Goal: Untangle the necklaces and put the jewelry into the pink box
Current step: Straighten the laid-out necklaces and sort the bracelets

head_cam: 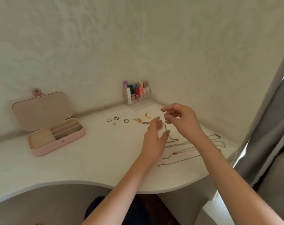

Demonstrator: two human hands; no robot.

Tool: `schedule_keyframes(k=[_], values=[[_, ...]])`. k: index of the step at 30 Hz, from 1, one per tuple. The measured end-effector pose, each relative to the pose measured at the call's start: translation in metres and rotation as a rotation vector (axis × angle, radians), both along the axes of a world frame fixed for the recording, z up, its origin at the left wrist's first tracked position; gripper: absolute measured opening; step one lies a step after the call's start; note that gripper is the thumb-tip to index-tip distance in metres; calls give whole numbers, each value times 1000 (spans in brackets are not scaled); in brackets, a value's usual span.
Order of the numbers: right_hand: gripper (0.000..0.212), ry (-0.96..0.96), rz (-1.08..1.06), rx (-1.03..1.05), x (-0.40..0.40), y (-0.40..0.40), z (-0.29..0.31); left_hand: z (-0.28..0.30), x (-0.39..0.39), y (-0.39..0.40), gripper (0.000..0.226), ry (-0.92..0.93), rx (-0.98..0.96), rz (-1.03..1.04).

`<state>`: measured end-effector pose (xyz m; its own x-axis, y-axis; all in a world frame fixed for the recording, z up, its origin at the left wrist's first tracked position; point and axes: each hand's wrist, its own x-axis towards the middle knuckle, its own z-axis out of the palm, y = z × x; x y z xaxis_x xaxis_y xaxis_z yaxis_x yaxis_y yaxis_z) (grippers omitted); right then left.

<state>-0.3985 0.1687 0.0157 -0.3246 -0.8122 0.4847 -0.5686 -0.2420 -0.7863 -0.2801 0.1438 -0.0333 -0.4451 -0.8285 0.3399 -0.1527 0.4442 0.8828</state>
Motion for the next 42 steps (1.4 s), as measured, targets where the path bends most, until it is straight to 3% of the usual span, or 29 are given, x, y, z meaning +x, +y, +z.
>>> schedule_keyframes(k=[2, 5, 10, 15, 20, 26, 31, 42], values=[[24, -124, 83, -44, 13, -5, 10, 7, 11, -10, 29, 84, 104, -7], [21, -149, 87, -97, 27, -16, 20, 10, 42, -21, 14, 119, 74, 83], [24, -228, 185, -61, 51, -40, 23, 11, 117, -39, 17, 58, 11, 265], [28, -402, 371, -67, 112, -82, 30, 6, 185, -53, 24, -212, -104, 349], [26, -526, 449, -67, 171, -121, 50, 6, 232, -66, 25, -270, -38, 424], [20, -500, 438, -104, 207, -154, 72, 38, 265, -90, 28, -34, -5, 601], [21, -515, 538, -175, 230, -170, 77, 73, 272, -114, 14, 124, -4, 609], [21, -410, 637, -96, 245, -194, 66, 60, 274, -138, 12, 26, 19, 641]])
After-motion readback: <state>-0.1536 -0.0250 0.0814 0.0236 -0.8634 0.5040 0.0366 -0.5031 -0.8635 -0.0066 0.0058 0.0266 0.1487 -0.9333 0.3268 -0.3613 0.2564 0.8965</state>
